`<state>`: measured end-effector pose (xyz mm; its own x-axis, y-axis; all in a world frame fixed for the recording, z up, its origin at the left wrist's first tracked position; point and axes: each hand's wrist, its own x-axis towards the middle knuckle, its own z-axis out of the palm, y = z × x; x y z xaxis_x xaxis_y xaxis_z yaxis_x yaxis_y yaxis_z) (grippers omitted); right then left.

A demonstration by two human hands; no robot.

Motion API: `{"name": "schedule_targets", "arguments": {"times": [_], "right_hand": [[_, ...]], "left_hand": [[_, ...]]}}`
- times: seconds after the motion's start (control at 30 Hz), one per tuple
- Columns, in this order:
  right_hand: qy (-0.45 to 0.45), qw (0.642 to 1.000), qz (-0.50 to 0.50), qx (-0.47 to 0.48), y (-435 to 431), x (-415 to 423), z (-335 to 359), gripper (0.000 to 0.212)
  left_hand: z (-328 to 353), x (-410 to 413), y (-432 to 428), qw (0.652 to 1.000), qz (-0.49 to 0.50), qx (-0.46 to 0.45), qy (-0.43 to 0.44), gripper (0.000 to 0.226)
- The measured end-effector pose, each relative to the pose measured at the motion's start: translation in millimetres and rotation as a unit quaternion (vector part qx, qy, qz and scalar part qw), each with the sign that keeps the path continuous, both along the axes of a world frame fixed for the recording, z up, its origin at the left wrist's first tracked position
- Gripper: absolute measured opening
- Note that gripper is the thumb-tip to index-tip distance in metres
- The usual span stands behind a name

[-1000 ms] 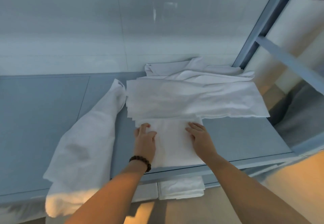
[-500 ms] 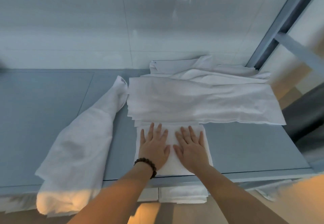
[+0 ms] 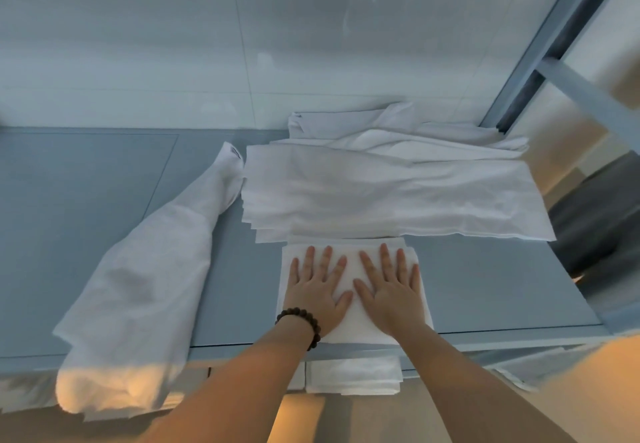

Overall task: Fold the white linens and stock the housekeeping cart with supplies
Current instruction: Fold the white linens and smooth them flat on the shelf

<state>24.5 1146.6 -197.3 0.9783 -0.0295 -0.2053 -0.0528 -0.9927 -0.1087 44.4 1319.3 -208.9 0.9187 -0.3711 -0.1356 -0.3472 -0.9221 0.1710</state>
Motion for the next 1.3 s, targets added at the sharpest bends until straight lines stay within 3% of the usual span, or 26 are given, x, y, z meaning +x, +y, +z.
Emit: {"name": "schedule_targets", "arguments": {"times": [0.27, 0.5, 0.67, 0.97, 1.3], "right_hand": [[-0.025, 1.0, -0.003, 0.016, -13.2, -1.1, -6.2, 0.06], [-0.042, 0.996, -0.031, 0.076, 2.7, 2.6, 14.4, 0.061], [-0.071, 0.983, 0.049, 0.159, 71.4, 3.4, 42.3, 0.06], [-0.071, 0.964, 0.175, 0.188, 204.9, -9.7, 69.7, 0.048], [-0.023, 0.976, 0.155, 0.149, 350.2, -25.8, 51.9, 0.063]], "left_hand": [[-10.8, -10.2, 27.2, 0.995, 0.073, -0.061, 0.03, 0.071], [16.6, -20.3, 54.0, 0.99, 0.119, -0.061, 0.043, 0.071], [50.3, -37.4, 112.3, 0.977, 0.202, -0.074, -0.003, 0.069], [90.5, -72.0, 225.3, 0.944, 0.32, -0.069, -0.042, 0.063], [66.3, -91.9, 354.3, 0.944, 0.305, -0.116, -0.052, 0.056]]}}
